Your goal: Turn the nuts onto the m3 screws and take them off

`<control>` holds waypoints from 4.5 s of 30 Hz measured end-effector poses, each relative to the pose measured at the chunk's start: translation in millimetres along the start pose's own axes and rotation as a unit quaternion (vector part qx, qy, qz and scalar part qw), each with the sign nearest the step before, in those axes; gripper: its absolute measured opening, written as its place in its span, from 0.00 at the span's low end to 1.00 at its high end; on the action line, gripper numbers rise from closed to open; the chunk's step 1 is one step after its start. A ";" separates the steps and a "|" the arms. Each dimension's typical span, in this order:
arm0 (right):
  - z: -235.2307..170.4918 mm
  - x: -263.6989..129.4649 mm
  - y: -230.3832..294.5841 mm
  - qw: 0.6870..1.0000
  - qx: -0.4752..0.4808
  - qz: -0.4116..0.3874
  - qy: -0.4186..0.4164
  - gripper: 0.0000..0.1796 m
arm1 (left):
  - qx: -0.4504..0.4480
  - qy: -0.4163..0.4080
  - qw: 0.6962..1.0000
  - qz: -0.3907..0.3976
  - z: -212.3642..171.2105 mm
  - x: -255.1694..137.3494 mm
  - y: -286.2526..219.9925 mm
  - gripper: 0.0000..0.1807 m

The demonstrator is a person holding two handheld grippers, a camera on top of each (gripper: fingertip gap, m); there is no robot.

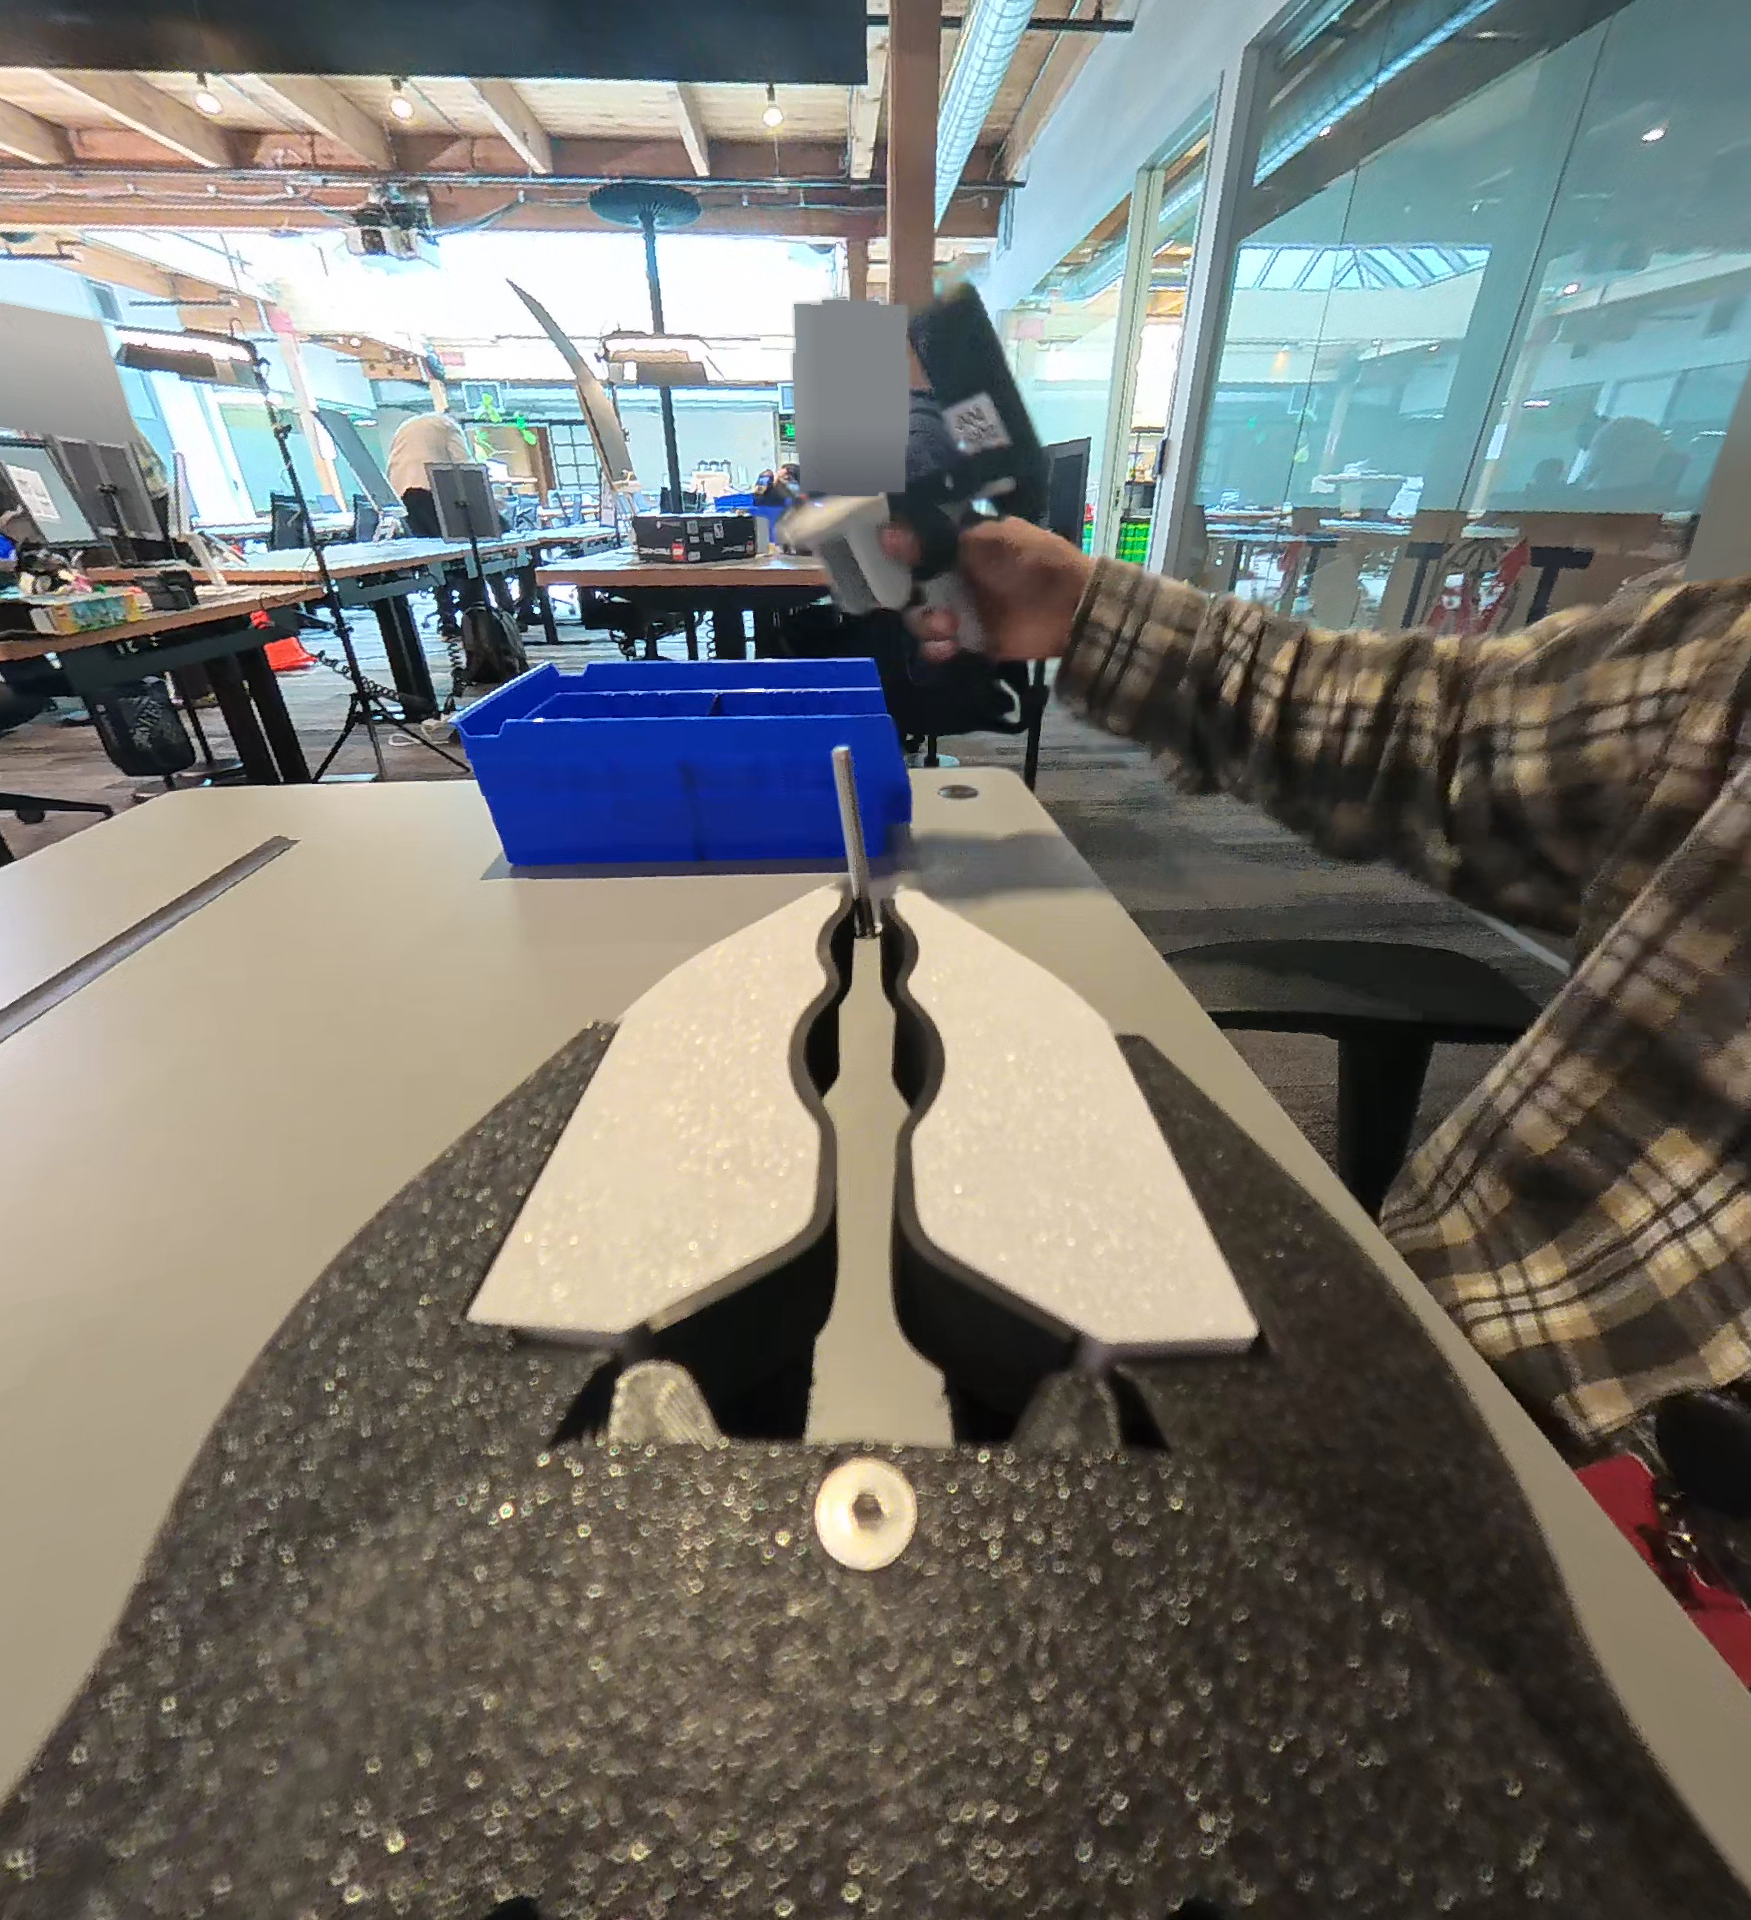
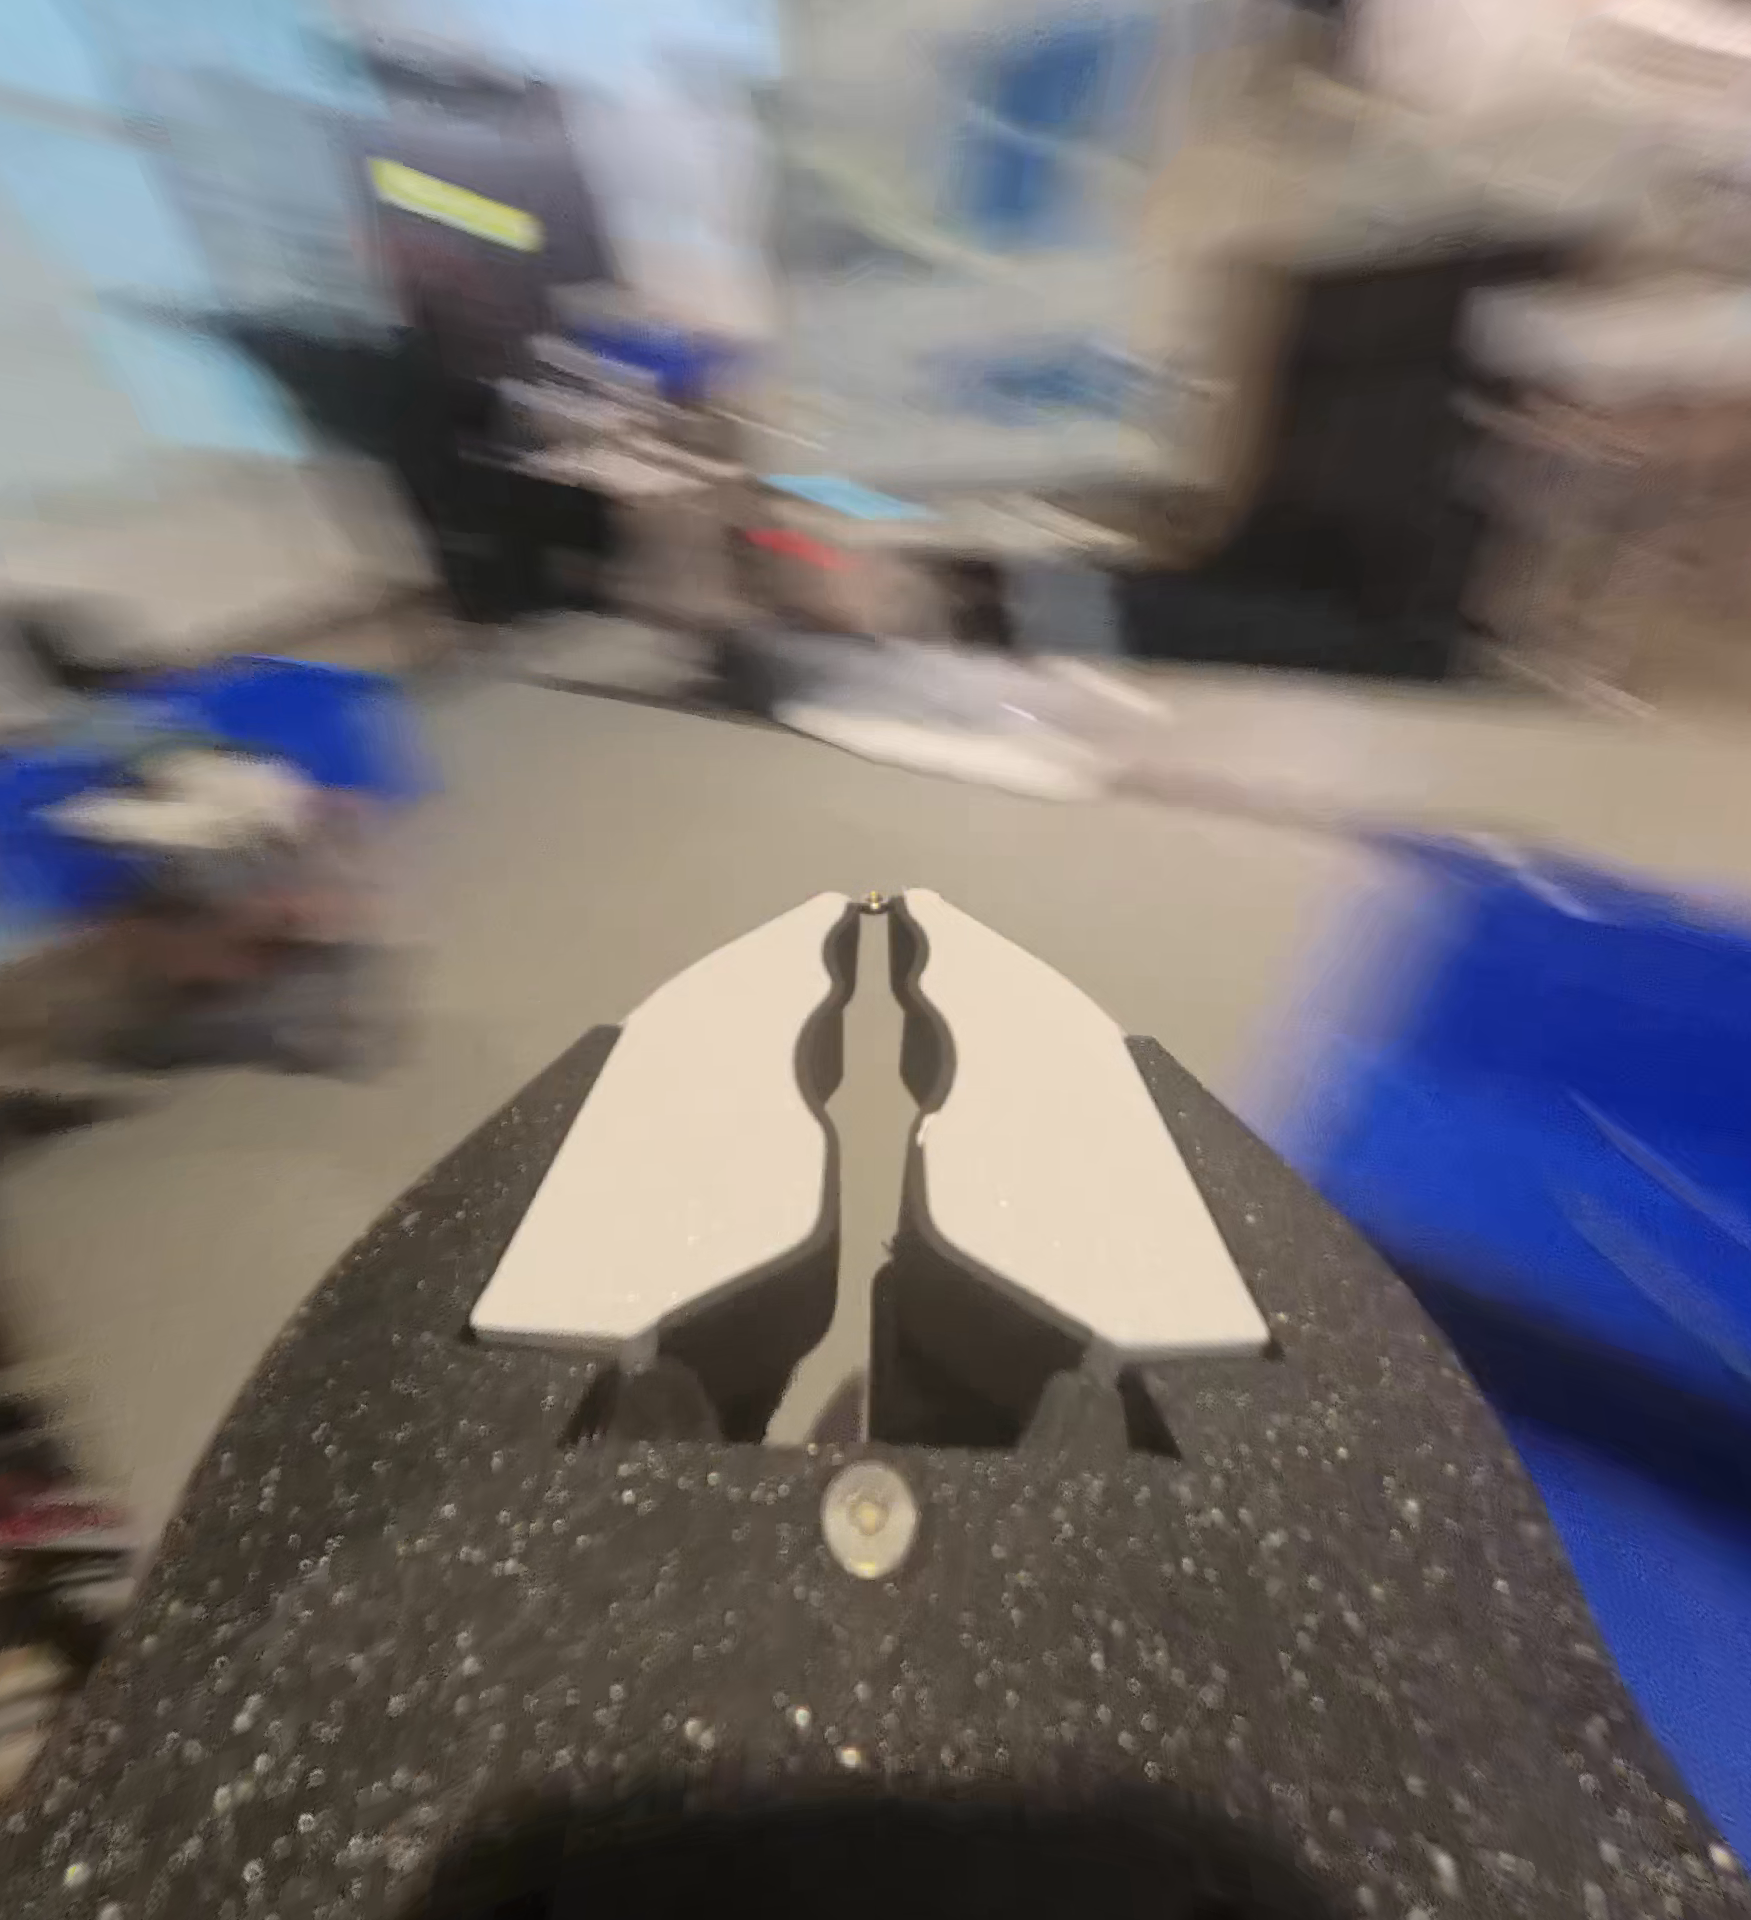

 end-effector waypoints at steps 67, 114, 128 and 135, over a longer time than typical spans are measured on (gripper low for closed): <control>34.9 107.5 -6.8 0.997 -0.047 -0.037 0.058 0.01 | -0.031 -0.009 0.996 0.082 0.0 -4.3 14.4 0.34; 5.7 58.8 -146.8 0.940 -0.004 -0.292 0.177 0.16 | -0.047 0.003 0.995 0.087 -6.2 -6.8 20.8 0.32; 18.8 92.2 -114.0 0.953 -0.052 -0.261 0.142 0.28 | -0.046 -0.001 0.994 0.096 -4.6 -9.7 23.0 0.32; 27.1 109.4 -87.6 0.962 -0.075 -0.234 0.119 0.34 | -0.045 -0.004 0.993 0.105 -4.2 -11.8 24.8 0.33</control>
Point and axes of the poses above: each gripper's, where its closed fingertips meet, x out along the fingers, z out of its top, y = z × x across the jaws, the point moved 9 cm from there along -x, back along the fingers, and after that the axes turned 9 degrees about -y, right-handed, at the moved point
